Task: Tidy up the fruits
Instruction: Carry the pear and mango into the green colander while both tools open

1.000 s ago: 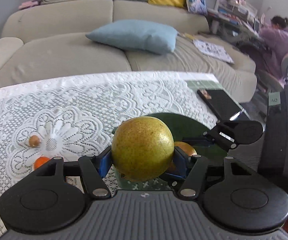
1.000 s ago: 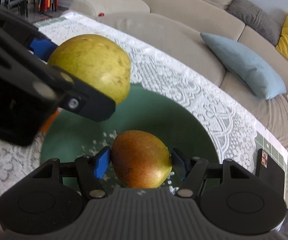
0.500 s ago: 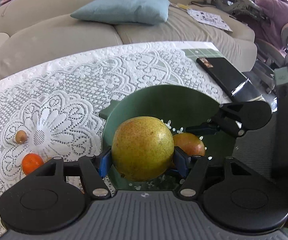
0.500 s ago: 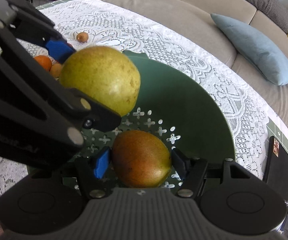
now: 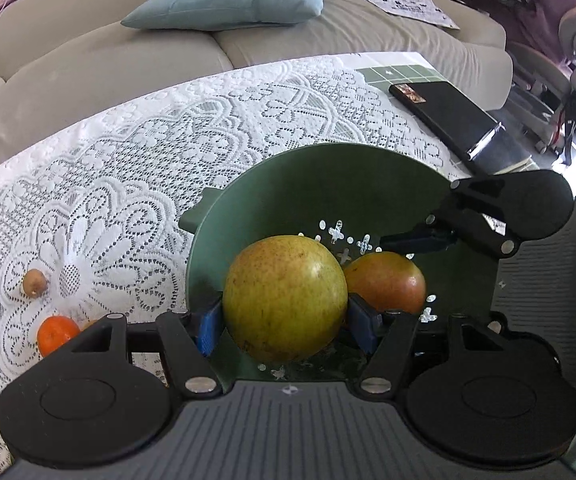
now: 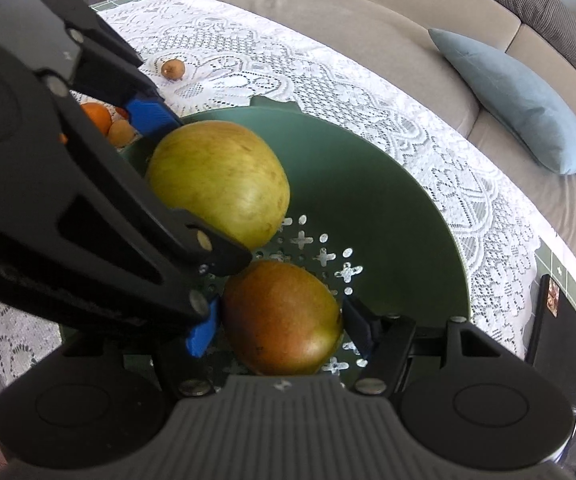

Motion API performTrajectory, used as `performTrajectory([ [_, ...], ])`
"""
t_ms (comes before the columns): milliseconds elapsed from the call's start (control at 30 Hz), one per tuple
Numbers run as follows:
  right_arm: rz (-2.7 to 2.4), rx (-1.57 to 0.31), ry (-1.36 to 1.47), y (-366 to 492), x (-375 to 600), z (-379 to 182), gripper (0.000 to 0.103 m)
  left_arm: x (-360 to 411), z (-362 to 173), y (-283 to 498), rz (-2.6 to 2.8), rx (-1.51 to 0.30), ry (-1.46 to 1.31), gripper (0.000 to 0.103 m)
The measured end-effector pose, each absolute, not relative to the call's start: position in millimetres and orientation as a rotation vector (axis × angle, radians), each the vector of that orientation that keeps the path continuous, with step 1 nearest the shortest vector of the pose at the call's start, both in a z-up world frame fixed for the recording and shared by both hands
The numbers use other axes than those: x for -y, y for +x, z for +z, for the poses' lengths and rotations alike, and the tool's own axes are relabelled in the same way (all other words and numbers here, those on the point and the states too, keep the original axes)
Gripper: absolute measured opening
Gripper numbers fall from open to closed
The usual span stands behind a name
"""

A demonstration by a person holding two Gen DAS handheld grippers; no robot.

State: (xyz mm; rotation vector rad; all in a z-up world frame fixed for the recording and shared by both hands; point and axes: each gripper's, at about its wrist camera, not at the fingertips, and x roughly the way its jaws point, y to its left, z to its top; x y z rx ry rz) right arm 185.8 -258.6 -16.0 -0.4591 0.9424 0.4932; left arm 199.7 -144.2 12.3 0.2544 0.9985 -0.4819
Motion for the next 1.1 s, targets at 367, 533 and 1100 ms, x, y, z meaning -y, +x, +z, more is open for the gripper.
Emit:
performTrajectory([
  [367, 0.475, -0.926, -0.48, 184, 261, -16, 0.07, 147, 6, 205, -0.474, -1.029, 0.238, 0.073],
  [533, 0.469, -0.921, -0.492, 183, 260, -17, 0.072, 148, 6, 206, -0.469, -1.037, 0.236, 0.073],
  [1100, 0.451, -0.909, -0.486, 183, 267, -14, 0.079, 149, 22, 205, -0.412, -1.01, 0.222, 0.083],
])
